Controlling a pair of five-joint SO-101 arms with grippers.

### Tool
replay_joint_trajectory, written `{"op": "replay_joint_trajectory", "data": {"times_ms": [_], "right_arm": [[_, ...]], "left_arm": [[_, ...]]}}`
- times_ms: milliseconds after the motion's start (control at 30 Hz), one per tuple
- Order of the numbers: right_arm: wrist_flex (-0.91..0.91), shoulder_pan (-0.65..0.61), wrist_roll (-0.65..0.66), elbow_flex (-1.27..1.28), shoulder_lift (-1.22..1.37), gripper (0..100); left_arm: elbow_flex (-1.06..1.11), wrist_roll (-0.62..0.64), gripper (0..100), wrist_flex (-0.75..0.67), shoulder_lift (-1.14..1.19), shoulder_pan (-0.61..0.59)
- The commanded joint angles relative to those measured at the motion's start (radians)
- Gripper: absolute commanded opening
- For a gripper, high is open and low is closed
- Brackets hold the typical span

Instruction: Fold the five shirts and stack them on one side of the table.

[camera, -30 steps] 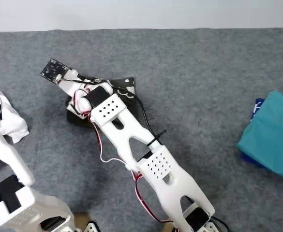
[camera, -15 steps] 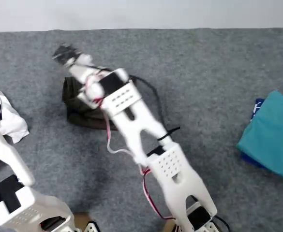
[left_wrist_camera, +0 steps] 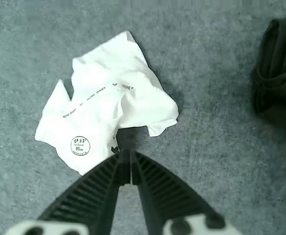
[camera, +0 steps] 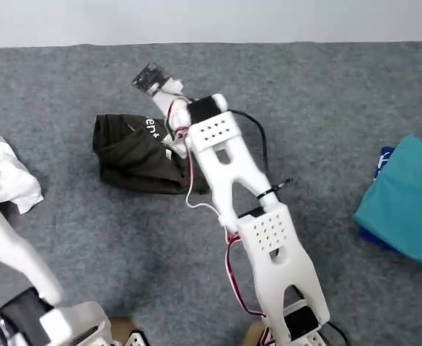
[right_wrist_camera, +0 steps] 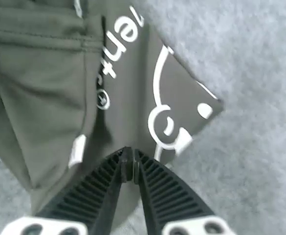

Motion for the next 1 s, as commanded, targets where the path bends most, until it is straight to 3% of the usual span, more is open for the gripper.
{"op": "replay_joint_trajectory", "data": {"times_ms": [0, 200, 333, 500, 700, 833, 967], "right_arm": [[-0.016, -0.084, 0.012, -0.008, 0.021, 1.0], [0.045, -0.268, 0.012, -0.092, 0.024, 1.0], [0.165, -0.312, 0.012, -0.284, 0.022, 1.0], [0.254, -0.248, 0.012, -0.499, 0.035, 1.0], [0.11, -0.128, 0.014, -0.356, 0.047, 1.3], [-0.036, -0.099, 0.014, -0.239, 0.108, 1.4], [-0.031, -0.116, 0.006, -0.261, 0.13, 5.7]], "left_arm": [[0.019, 0.008, 2, 0.023, -0.084, 0.0], [0.058, 0.037, 2, 0.017, -0.176, -0.114], [0.058, 0.038, 2, 0.017, -0.21, -0.204], [0.059, 0.035, 2, 0.017, -0.224, -0.267], [0.059, 0.035, 2, 0.02, -0.224, -0.275], [0.059, 0.035, 2, 0.021, -0.224, -0.275], [0.059, 0.035, 2, 0.023, -0.224, -0.276]]}}
